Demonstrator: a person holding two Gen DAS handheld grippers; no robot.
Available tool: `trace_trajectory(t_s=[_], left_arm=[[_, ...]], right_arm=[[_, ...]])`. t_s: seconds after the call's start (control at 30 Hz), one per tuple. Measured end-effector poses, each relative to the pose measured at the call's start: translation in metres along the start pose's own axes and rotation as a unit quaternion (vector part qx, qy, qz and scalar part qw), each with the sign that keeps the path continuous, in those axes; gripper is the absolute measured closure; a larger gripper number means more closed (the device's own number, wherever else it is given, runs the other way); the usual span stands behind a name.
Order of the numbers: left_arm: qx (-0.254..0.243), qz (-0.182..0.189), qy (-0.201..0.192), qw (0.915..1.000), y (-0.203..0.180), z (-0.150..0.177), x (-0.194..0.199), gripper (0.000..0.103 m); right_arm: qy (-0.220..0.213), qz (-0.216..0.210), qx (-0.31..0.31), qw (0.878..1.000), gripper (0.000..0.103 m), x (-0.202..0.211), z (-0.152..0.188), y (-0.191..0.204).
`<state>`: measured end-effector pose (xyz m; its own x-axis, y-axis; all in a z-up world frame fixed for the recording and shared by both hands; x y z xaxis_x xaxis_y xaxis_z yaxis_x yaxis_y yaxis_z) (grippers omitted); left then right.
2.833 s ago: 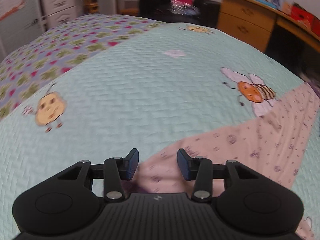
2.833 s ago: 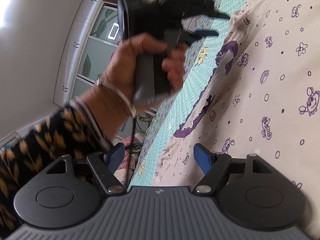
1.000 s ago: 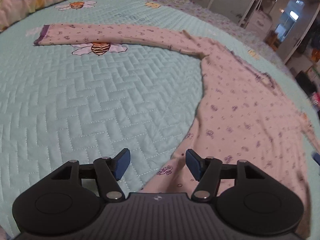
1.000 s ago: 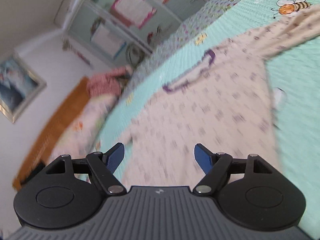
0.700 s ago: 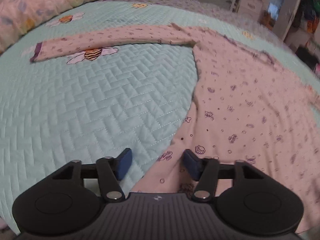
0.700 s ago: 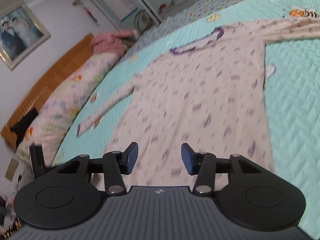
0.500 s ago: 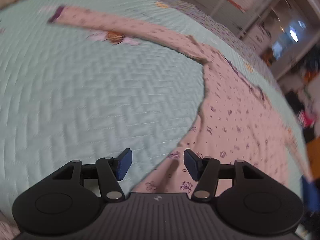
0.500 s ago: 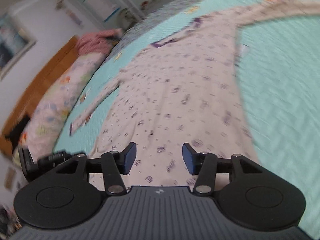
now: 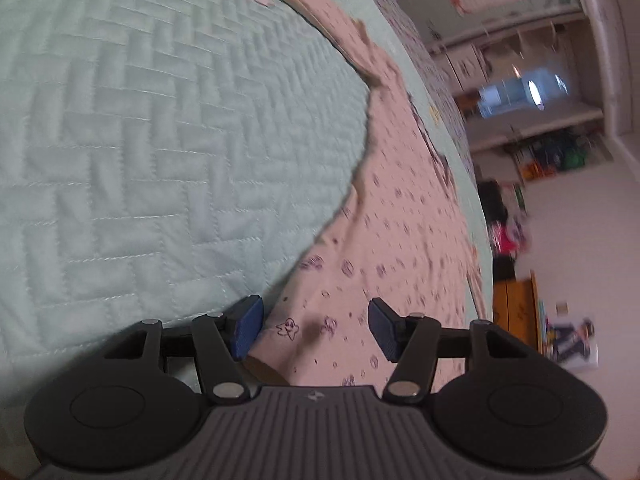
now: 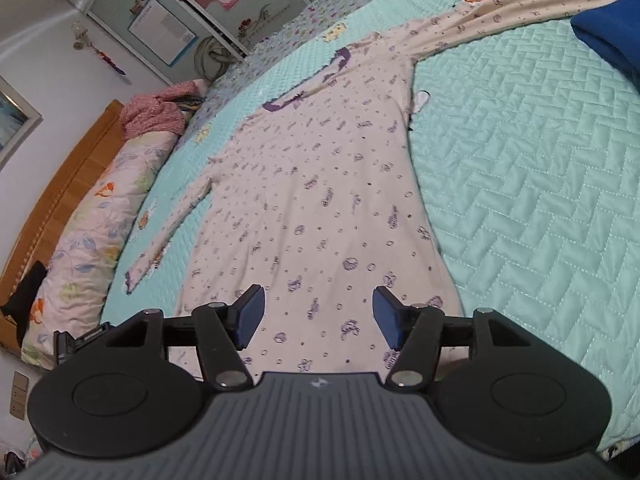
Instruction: Fold clothes
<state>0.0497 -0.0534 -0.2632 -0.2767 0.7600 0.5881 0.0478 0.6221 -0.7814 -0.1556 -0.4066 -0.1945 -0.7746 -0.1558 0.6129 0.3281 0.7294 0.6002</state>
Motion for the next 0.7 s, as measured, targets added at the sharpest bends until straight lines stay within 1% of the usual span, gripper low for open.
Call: trace_trajectory(t_s=[0.07, 0.1, 0.13, 0.17, 0.27, 0.3, 0.33, 0.4, 0.47, 0.53, 0.6, 0.63, 0.67, 0.7], left_arm=[[-0.015, 0.004, 0.020, 0.9997, -0.006, 0.005, -0.007, 0.046], [-0.031, -0.009, 0.023, 0.9992, -0.007, 0.008, -0.010, 0.062], [-0.049, -0.033, 0.022, 0.9980, -0.007, 0.011, -0.013, 0.076], [-0.060, -0.052, 0.019, 0.9966, -0.006, 0.013, -0.015, 0.099], [-0.064, -0.070, 0.007, 0.9955, -0.006, 0.017, -0.016, 0.099], [-0.071, -0.079, 0.001, 0.9944, -0.009, 0.019, -0.016, 0.099], [-0.081, -0.090, -0.004, 0.9926, -0.012, 0.020, -0.016, 0.099], [-0.093, -0.110, -0.013, 0.9894, -0.019, 0.022, -0.015, 0.099], [-0.091, -0.119, -0.018, 0.9886, -0.020, 0.021, -0.013, 0.099], [-0.086, -0.125, -0.022, 0.9882, -0.019, 0.019, -0.011, 0.099], [-0.084, -0.131, -0.022, 0.9875, -0.019, 0.019, -0.011, 0.099], [-0.082, -0.135, -0.022, 0.9872, -0.019, 0.017, -0.009, 0.099], [-0.079, -0.137, -0.022, 0.9872, -0.018, 0.016, -0.008, 0.099], [-0.074, -0.137, -0.021, 0.9876, -0.019, 0.016, -0.006, 0.099]], right_arm=[[-0.011, 0.024, 0.000, 1.000, 0.042, 0.002, -0.003, -0.010], [-0.018, 0.038, 0.000, 0.999, 0.042, 0.003, -0.005, -0.017], [-0.021, 0.053, -0.001, 0.998, 0.042, 0.005, -0.007, -0.025], [-0.022, 0.064, -0.003, 0.998, 0.042, 0.006, -0.007, -0.032], [-0.017, 0.087, -0.012, 0.996, 0.042, 0.003, -0.002, -0.055], [-0.015, 0.094, -0.016, 0.995, 0.042, 0.002, -0.001, -0.062], [-0.013, 0.093, -0.024, 0.995, 0.042, 0.000, 0.001, -0.068], [-0.010, 0.078, -0.034, 0.996, 0.042, -0.003, 0.002, -0.074], [0.001, 0.058, -0.022, 0.998, 0.042, -0.009, 0.002, -0.070], [0.015, 0.037, -0.004, 0.999, 0.047, -0.015, 0.001, -0.063], [0.027, 0.029, 0.012, 0.999, 0.064, -0.023, 0.003, -0.060], [0.028, 0.028, 0.012, 0.999, 0.070, -0.026, 0.005, -0.061], [0.029, 0.021, 0.001, 0.999, 0.089, -0.027, 0.006, -0.064], [0.034, 0.011, -0.020, 0.999, 0.102, -0.028, 0.007, -0.068]])
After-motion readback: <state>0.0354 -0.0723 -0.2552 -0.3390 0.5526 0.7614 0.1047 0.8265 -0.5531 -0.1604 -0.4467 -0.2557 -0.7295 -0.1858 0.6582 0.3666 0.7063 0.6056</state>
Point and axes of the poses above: each gripper's, at about its wrist camera, not at the fingertips, and x roughly against the way its jaws point, y to its left, z to its underside, the point moved 10 cm from there along -x, roughly the way its jaws point, and after that the axes turned 1 degree about x, right-handed, at the moved point
